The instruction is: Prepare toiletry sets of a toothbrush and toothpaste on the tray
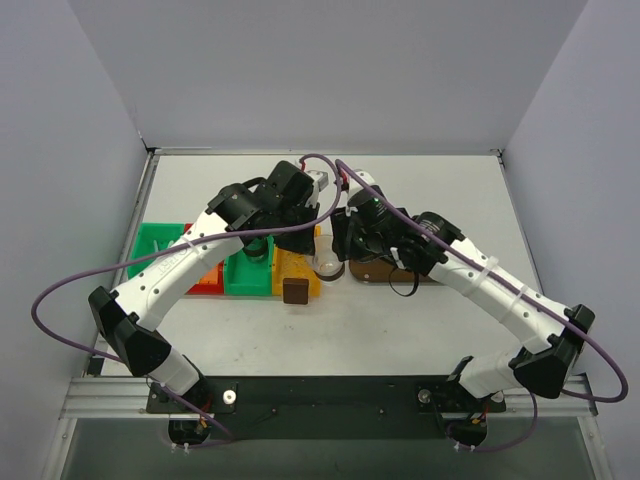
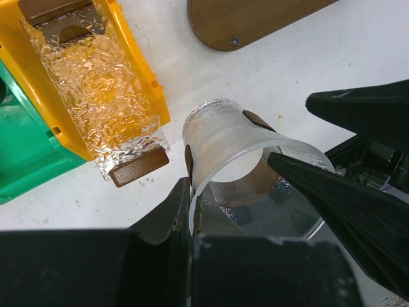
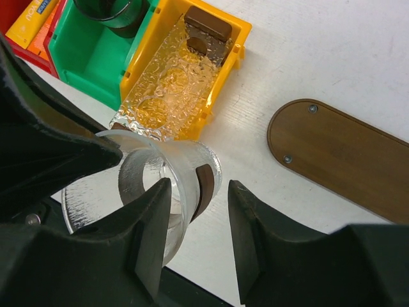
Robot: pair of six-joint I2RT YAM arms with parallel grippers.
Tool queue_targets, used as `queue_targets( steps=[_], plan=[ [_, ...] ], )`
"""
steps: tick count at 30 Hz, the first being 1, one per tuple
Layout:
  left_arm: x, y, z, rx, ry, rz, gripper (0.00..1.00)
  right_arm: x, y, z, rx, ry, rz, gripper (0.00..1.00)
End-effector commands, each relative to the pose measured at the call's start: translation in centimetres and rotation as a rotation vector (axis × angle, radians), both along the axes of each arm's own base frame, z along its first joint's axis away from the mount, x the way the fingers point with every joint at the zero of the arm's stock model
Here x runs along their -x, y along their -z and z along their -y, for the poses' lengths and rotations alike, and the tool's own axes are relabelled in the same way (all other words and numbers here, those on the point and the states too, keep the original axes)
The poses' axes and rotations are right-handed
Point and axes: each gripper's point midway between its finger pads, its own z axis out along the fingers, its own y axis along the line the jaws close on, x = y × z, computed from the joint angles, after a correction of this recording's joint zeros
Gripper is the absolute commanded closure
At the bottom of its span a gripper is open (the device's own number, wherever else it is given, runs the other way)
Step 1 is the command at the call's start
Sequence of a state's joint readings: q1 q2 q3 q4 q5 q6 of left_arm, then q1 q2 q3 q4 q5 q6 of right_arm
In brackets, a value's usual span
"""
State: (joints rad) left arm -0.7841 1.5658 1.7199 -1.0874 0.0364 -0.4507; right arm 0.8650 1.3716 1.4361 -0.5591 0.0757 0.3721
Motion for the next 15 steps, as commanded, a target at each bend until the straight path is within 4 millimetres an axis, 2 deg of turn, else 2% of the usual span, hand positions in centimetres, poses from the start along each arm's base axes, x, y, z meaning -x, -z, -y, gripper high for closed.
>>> queue_targets(
  steps=[1,7,10,11,15],
  plan=[
    [-1.42,-4.28,2.39,0.157,-0.002,0.104,1.00,-0.19,1.21,0.31,0.067,0.001,-0.012,0.64],
    [-1.75,-4.26,2.72,0.160,-0.002,0.108,1.00,-0.29,1.89,0.04,0.092,-0.011,-0.032,0.78],
    [-1.76,-4.21,2.81,0.164,0.000,0.108,1.00,-0.37,1.97,-0.06,0.095,-0.010,-0.040,0.90],
    [-1.80,-4.23,2.81,0.164,0.000,0.111,1.00,-0.34,2.07,-0.10,0.099,-0.009,-0.044,0.97],
    [-1.91,-4.32,2.82,0.168,0.001,0.121,1.00,-0.52,2.01,-0.07,0.099,0.010,-0.047,1.00]
  ],
)
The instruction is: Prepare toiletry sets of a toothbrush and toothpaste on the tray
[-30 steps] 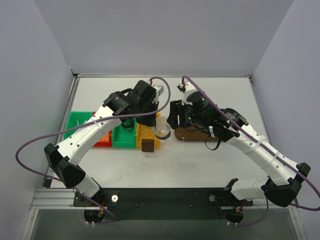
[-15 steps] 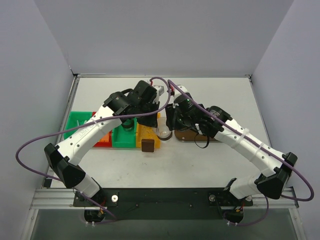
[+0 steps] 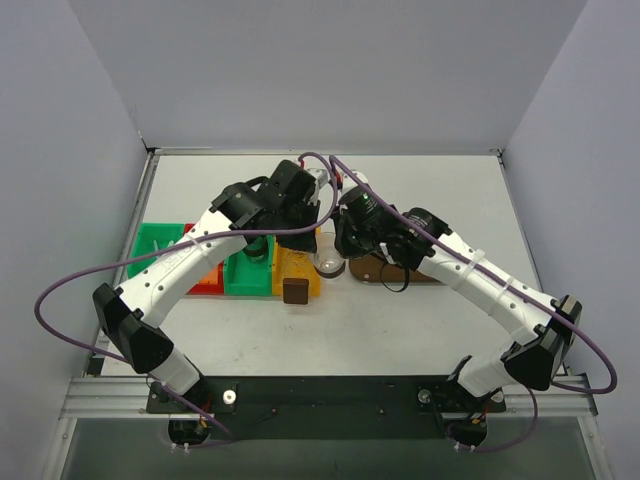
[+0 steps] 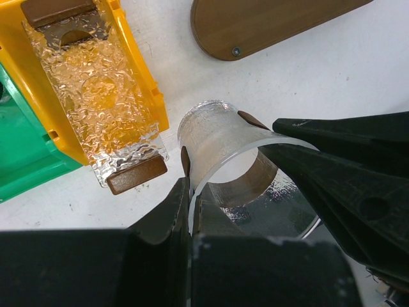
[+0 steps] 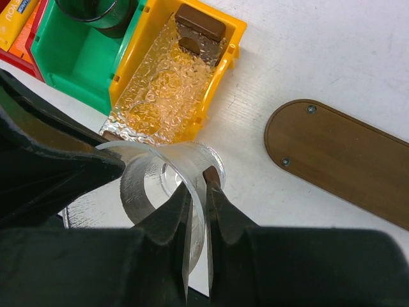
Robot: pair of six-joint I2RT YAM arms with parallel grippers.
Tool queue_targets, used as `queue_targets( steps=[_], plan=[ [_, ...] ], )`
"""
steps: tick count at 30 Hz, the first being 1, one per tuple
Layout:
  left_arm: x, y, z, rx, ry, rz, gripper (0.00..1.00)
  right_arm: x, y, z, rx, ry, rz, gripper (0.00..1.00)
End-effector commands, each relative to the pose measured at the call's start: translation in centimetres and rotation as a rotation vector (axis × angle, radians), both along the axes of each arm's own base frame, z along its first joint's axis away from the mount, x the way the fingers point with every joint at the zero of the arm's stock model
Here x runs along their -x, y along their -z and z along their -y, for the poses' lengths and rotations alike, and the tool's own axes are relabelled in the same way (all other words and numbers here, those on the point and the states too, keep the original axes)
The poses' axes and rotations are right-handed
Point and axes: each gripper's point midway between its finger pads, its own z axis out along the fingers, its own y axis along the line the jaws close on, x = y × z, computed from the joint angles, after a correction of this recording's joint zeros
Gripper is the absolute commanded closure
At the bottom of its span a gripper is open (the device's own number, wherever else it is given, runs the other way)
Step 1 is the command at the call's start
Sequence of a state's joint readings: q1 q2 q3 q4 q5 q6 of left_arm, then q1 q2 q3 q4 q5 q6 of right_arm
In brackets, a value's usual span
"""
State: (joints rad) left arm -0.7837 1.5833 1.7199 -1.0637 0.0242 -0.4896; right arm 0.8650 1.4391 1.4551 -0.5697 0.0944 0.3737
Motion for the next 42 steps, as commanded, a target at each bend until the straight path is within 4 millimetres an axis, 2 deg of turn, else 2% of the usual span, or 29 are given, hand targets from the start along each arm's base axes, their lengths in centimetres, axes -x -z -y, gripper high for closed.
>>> queue_targets(
  steps=[1,7,11,12,15,16,21,22,24,26,27,28,30,32,35,42],
  plan=[
    [-1.2,-4.7,2.3,0.157,0.038,0.131,1.00,0.3,0.2,0.4,0.043,0.008,-0.020,1.00],
    [-1.2,-5.0,2.4,0.182,0.036,0.145,0.98,-0.5,-0.1,1.7,0.033,0.089,-0.005,1.00],
    [-1.4,-5.4,2.2,0.200,0.015,0.165,0.73,-0.8,-0.4,2.5,0.006,0.129,0.003,1.00],
    [-1.4,-5.6,2.3,0.211,0.015,0.175,0.62,-0.9,-0.1,2.9,0.012,0.141,0.004,1.00],
    [-1.6,-6.1,2.0,0.225,-0.001,0.202,0.43,-1.0,-0.2,3.6,0.003,0.163,0.016,1.00],
    [-1.5,-6.4,1.9,0.232,-0.002,0.208,0.41,-1.3,-0.2,4.1,0.000,0.178,0.020,1.00],
    [-1.3,-5.7,1.2,0.224,-0.030,0.212,0.33,-2.0,-0.2,6.0,-0.032,0.229,0.038,1.00],
    [-1.1,-6.0,0.9,0.233,-0.034,0.216,0.32,-2.3,0.1,7.1,-0.030,0.248,0.033,1.00],
    [-1.5,-5.4,-0.2,0.211,-0.085,0.228,0.30,-2.8,0.4,7.6,-0.056,0.240,0.037,1.00],
    [-1.4,-5.9,-1.3,0.224,-0.115,0.249,0.28,-3.2,0.8,8.4,-0.065,0.218,0.071,1.00],
    [-1.6,-5.2,-1.9,0.219,-0.134,0.245,0.27,-3.3,0.8,8.5,-0.061,0.199,0.094,1.00],
    [-1.4,-5.6,-2.6,0.235,-0.143,0.258,0.27,-3.2,0.4,8.7,-0.063,0.179,0.125,1.00],
    [-1.7,-5.6,-3.7,0.253,-0.168,0.271,0.25,-3.4,1.2,8.7,-0.035,0.111,0.171,1.00],
    [-1.3,-5.0,-4.9,0.261,-0.178,0.268,0.25,-3.6,1.8,8.9,-0.017,0.077,0.197,1.00],
    [-1.5,-4.4,-6.7,0.274,-0.228,0.271,0.25,-4.1,2.2,9.2,-0.021,0.075,0.200,1.00],
    [-2.2,-5.5,-8.2,0.301,-0.262,0.306,0.25,-5.2,3.1,8.5,-0.107,0.058,0.177,1.00]
  ],
)
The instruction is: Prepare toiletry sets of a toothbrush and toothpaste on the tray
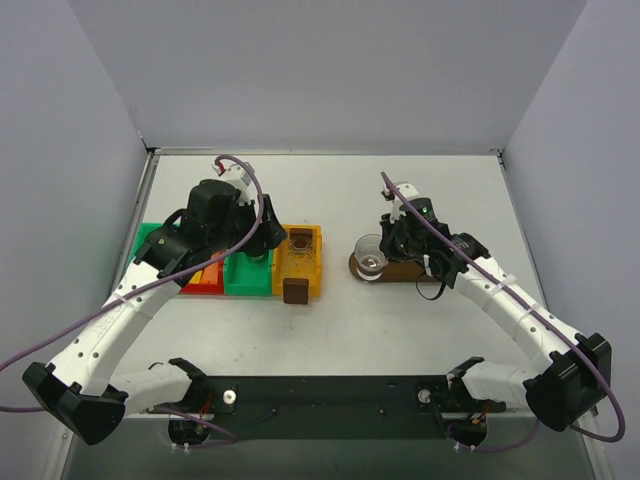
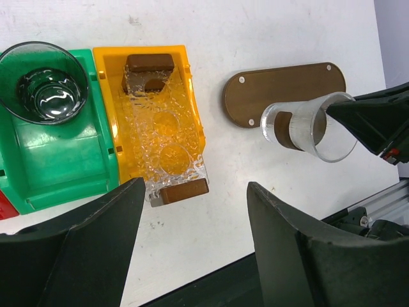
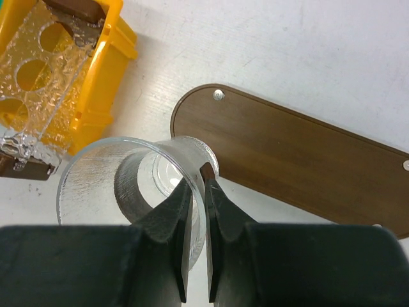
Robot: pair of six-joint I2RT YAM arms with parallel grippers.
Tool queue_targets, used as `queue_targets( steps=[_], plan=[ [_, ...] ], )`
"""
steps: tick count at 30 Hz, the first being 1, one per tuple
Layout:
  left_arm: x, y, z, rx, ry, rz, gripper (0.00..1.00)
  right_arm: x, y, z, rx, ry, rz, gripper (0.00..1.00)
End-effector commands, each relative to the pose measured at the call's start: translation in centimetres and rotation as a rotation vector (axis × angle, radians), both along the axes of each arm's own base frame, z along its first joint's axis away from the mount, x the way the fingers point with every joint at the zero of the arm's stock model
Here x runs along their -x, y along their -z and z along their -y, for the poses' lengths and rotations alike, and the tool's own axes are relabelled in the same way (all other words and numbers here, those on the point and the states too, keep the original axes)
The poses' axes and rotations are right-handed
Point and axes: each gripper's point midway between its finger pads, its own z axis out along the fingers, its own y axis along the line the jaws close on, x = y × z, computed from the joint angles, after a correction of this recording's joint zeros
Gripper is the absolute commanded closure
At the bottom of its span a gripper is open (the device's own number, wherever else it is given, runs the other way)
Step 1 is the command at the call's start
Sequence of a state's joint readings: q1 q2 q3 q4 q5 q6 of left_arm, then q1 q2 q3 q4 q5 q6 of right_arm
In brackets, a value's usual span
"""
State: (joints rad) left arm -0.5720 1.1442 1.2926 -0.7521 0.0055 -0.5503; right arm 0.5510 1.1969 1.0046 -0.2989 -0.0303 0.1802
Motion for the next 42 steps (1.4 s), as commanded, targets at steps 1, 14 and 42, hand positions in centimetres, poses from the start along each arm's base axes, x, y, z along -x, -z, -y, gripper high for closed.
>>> queue_targets(
  steps=[1,14,42],
  plan=[
    [-0.8,-2.5,0.4,0.059,0.002,0.082,0.25,-2.7,-2.6,-2.0,-0.123,-0.041,0.123,1.00],
    [-1.4,-2.0,-0.4,0.038,-0.024,0.084,0.25,-4.3,-0.2,-2.8,-0.119,-0.053,0.083,1.00],
    [-2.7,-1.1,-1.1,0.009,-0.033,0.068,0.25,-6.0,2.4,-2.4,-0.068,-0.025,0.114,1.00]
  ],
)
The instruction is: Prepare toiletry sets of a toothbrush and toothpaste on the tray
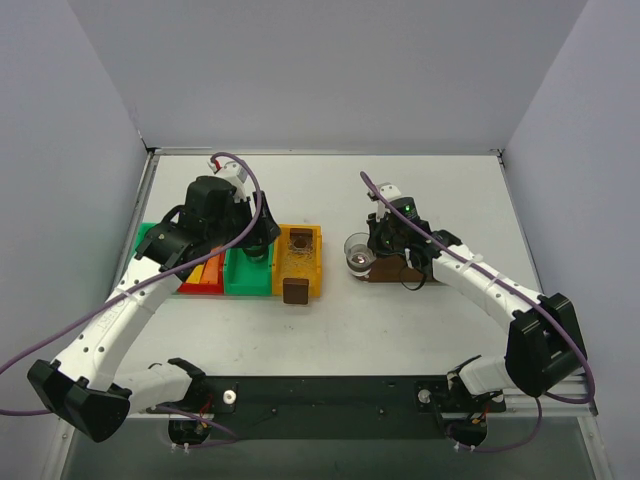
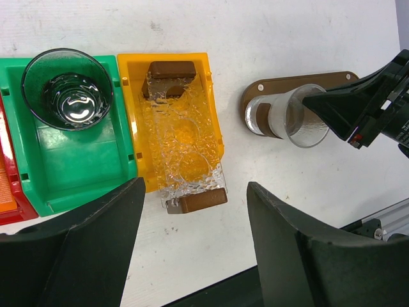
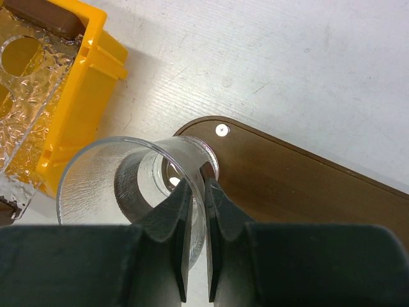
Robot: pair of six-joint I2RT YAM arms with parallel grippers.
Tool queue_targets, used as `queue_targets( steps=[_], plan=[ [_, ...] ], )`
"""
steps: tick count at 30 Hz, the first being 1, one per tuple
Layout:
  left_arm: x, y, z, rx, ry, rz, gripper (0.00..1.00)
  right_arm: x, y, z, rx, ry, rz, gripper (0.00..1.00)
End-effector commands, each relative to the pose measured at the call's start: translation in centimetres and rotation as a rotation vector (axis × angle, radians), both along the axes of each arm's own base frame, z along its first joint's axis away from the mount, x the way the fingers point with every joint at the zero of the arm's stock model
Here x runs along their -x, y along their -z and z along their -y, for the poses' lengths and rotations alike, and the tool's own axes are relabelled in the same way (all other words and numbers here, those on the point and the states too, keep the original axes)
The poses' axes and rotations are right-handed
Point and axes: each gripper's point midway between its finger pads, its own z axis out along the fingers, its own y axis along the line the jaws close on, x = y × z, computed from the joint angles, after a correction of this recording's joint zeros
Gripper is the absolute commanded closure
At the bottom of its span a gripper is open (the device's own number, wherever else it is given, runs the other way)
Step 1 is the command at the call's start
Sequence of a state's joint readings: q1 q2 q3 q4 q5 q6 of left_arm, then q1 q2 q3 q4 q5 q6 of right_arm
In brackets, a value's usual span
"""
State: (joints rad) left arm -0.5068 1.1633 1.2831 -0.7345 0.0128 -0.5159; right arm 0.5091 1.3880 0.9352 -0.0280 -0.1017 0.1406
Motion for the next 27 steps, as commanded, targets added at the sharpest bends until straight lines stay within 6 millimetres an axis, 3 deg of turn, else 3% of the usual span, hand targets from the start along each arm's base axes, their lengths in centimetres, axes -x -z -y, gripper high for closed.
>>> queue_targets(
  steps=[1,27],
  plan=[
    [-1.1,-1.8,0.4,0.033,0.006,0.064,0.25,-2.0,-2.7,-0.5,-0.052,0.013,0.117,1.00],
    [-1.7,-1.6,0.7,0.037,0.020,0.055,0.25,-2.3,-1.1,-0.2,-0.019,0.024,0.107,1.00]
  ],
)
